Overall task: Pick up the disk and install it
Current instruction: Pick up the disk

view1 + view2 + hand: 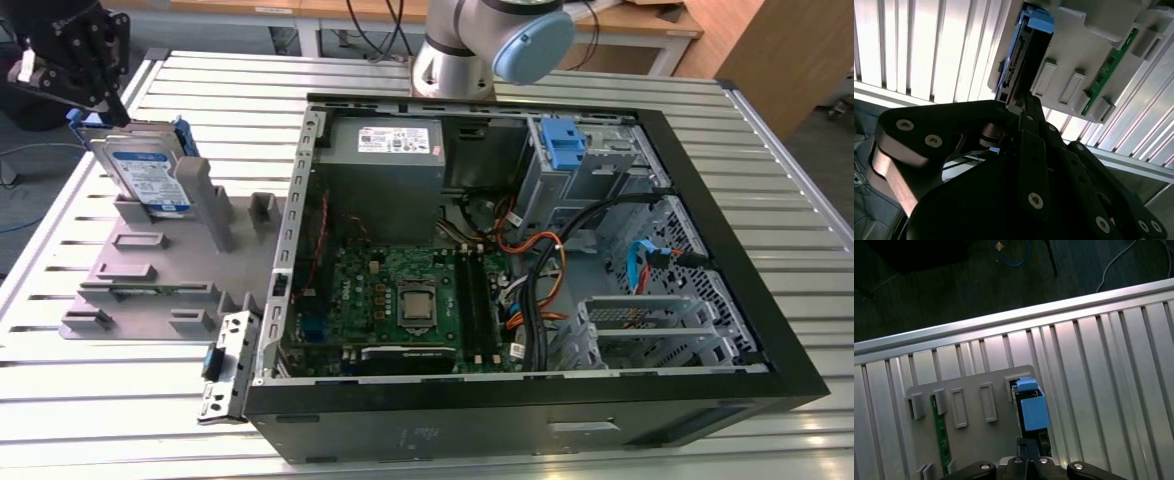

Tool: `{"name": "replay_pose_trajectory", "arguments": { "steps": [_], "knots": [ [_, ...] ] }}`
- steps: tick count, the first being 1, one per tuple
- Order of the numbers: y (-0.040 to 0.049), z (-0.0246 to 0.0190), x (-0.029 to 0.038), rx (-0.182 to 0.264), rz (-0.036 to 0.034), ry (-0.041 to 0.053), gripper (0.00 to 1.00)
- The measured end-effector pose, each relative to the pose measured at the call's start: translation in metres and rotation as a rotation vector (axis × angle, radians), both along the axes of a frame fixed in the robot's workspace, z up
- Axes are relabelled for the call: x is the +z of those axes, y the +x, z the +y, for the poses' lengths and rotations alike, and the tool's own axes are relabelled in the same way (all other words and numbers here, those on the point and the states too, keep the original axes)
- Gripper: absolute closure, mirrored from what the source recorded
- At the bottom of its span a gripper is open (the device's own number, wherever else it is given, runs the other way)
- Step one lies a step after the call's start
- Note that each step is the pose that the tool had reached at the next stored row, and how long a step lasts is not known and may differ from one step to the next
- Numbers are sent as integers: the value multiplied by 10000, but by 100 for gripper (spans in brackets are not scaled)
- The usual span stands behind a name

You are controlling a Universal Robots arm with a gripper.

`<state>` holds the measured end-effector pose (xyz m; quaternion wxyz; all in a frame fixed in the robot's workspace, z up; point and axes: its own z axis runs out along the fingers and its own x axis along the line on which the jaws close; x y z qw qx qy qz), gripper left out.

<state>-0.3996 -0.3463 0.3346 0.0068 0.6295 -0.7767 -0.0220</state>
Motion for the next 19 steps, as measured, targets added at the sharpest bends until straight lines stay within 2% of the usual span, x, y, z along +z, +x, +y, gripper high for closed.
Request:
{"name": "replay_pose_trajectory", "arguments": {
  "steps": [7,11,19],
  "knots": [
    [0,0,0,768,-41,94,89],
    [2,-1,0,799,-41,105,89],
    [46,3,-3,799,-45,216,89]
  ]
}}
